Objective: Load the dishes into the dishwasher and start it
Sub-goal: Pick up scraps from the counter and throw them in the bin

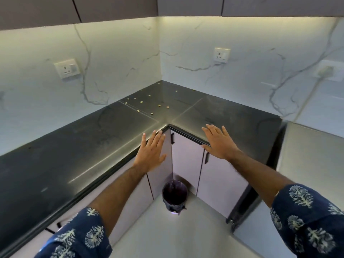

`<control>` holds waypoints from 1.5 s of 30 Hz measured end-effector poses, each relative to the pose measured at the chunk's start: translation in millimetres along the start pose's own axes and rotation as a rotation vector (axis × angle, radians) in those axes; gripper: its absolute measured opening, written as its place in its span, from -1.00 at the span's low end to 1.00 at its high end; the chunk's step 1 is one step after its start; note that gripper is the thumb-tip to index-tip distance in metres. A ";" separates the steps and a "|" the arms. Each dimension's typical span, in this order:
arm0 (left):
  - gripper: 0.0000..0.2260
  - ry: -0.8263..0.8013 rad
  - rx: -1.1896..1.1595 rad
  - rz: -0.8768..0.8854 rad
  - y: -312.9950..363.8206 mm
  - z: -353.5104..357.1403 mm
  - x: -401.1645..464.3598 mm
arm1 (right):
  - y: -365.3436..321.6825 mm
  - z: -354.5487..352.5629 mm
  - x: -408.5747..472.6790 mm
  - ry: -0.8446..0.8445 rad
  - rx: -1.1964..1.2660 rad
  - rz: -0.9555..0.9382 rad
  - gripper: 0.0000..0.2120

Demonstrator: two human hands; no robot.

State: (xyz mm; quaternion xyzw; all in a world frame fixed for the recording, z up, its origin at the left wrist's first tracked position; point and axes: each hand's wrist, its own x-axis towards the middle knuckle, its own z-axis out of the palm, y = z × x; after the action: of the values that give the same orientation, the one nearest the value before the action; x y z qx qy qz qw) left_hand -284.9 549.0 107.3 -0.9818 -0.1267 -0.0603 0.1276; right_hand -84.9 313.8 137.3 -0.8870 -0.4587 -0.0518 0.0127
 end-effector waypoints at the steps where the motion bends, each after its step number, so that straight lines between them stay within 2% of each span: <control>1: -0.27 -0.011 -0.008 -0.017 -17.0 4.0 8.9 | -7.5 0.7 18.2 -0.001 0.013 -0.004 -0.30; 6: -0.33 -0.029 -0.067 -0.060 -76.2 27.0 58.2 | -34.5 5.3 103.6 0.017 0.036 -0.089 -0.35; 13: -0.40 -0.060 -0.144 -0.097 -131.8 83.2 149.1 | -23.7 36.4 239.5 0.047 0.105 -0.123 -0.41; 19: -0.44 -0.171 -0.240 -0.156 -158.8 132.4 232.0 | 1.8 77.1 349.8 -0.104 0.174 -0.142 -0.51; 23: -0.45 -0.156 -0.330 -0.227 -176.8 160.8 290.7 | 15.6 107.1 413.4 -0.150 0.226 -0.124 -0.51; 28: -0.47 -0.225 -0.503 -0.290 -198.8 198.8 338.4 | 18.4 140.0 473.7 -0.237 0.248 -0.104 -0.54; 32: -0.53 -0.259 -0.585 -0.247 -215.1 228.0 374.7 | 13.0 164.5 508.3 -0.265 0.352 -0.022 -0.59; 36: -0.57 -0.211 -0.616 -0.229 -227.4 251.1 404.3 | 8.6 189.6 529.9 -0.246 0.392 0.041 -0.56; 40: -0.74 -0.139 -0.675 -0.176 -236.9 269.6 418.1 | 7.1 202.1 545.3 -0.222 0.423 0.143 -0.56; 45: -0.92 -0.084 -0.731 -0.166 -240.6 277.6 423.5 | 11.6 217.2 572.9 -0.222 0.296 0.054 -0.57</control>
State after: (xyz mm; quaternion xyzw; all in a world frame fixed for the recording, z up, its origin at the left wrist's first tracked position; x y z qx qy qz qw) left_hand 82.2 946.7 -38.7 -0.9506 -0.1811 -0.0716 -0.2419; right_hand 270.8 787.7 -19.1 -0.8876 -0.4361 0.1145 0.0937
